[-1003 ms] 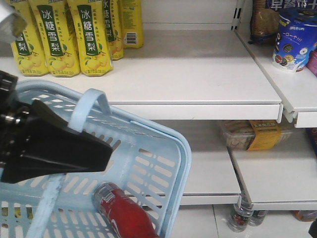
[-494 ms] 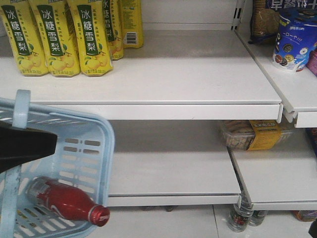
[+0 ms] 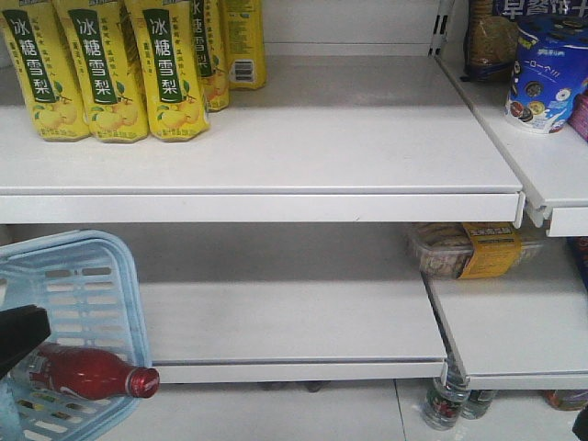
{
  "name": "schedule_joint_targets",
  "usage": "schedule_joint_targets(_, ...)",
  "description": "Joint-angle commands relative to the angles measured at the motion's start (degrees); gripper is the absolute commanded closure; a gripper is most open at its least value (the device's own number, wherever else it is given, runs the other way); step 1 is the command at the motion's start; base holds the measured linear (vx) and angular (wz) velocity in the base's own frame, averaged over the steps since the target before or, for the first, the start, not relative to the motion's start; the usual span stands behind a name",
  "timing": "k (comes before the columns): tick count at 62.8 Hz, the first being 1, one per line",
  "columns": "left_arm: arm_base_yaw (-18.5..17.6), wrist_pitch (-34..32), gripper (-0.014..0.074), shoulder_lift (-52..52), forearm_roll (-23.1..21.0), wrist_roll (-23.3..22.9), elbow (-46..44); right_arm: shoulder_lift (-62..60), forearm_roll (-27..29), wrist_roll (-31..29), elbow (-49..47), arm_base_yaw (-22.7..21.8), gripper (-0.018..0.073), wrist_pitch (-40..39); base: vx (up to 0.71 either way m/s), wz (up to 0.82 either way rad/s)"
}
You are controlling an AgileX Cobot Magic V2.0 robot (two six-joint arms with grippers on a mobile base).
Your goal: Place coke in basket with both arms
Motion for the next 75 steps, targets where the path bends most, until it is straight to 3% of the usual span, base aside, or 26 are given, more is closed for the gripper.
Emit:
schedule_joint_targets(1,-0.2,-11.4,0.0603,-3.6,3.5,1.5,2.0,0.6,-0.1,-0.3,-1.3,-0.2,0.0564,-4.1,0.00,0.00)
schedule_joint_targets(21,-0.1,-21.2,0.0603,-14.8,11.0,1.5,19.9,0.6,-0.1,-0.3,-1.3,-0.2,0.0564,-4.1,0.00,0.00)
schedule_joint_targets(30,-0.1,-22.6,0.0603,-19.9,12.0,1.1,26.0,0.6,-0.1,-0.3,-1.3,-0.2,0.0564,-4.1,0.00,0.00)
schedule_joint_targets(38,-0.1,-23.6,0.0603,-24.0,14.3,-4.3,29.5,0.6,-0.1,-0.3,-1.3,-0.2,0.0564,-4.1,0.00,0.00)
schedule_joint_targets(49,0.3,-22.9,0.0603,-28.1,25.5,-12.7,29.6,0.6,-0.1,-0.3,-1.3,-0.2,0.0564,-4.1,0.00,0.00)
schedule_joint_targets(56,2.5,-23.6,0.0603,-29.0,30.0,-16.6,29.6,0.6,-0.1,-0.4,-1.3,-0.2,0.0564,-4.1,0.00,0.00)
schedule_joint_targets(75,14.0,-24.0,0.0603,-29.0,30.3,-17.4,29.6,0.6,-0.1,-0.4,-1.3,-0.2,0.0564,-4.1,0.00,0.00)
